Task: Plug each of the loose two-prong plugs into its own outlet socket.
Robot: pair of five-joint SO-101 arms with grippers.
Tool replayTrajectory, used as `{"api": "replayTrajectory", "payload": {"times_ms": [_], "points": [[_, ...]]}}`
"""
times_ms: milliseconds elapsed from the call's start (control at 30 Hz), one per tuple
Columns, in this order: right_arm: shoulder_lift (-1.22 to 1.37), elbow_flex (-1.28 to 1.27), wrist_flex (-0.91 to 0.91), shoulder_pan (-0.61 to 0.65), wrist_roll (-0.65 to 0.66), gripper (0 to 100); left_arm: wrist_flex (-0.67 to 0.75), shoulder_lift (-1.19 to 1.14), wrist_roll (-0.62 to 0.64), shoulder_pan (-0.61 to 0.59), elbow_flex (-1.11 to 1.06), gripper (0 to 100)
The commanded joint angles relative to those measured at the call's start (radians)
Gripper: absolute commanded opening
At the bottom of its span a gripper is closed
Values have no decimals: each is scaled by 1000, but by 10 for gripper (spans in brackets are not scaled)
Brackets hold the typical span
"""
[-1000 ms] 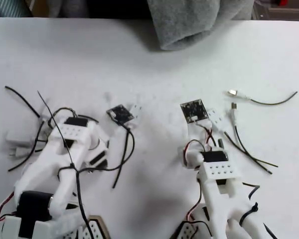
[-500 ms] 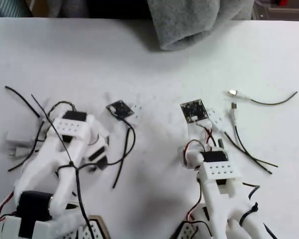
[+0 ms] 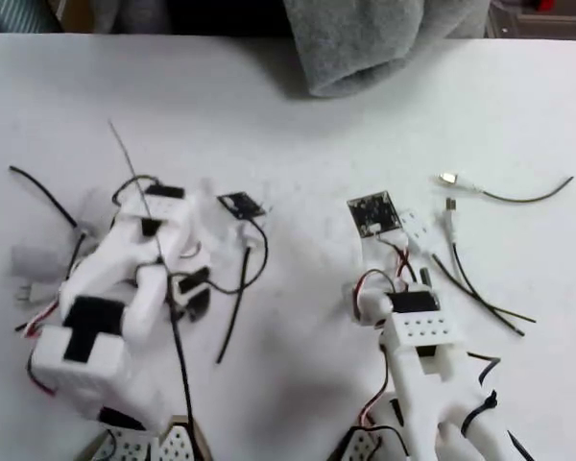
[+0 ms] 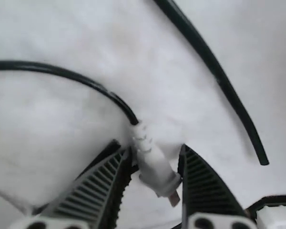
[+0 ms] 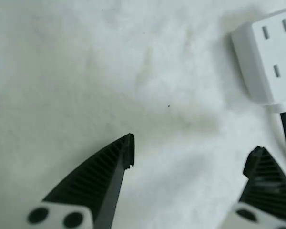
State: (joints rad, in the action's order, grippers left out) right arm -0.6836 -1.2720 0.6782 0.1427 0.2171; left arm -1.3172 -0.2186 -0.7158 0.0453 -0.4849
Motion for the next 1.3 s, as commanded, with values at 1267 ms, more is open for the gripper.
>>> {"api": "replayTrajectory", "payload": {"times_ms": [1267], "points": [[2,6,-18,-4,2,362,14,-42,437,-1,64,50]]}}
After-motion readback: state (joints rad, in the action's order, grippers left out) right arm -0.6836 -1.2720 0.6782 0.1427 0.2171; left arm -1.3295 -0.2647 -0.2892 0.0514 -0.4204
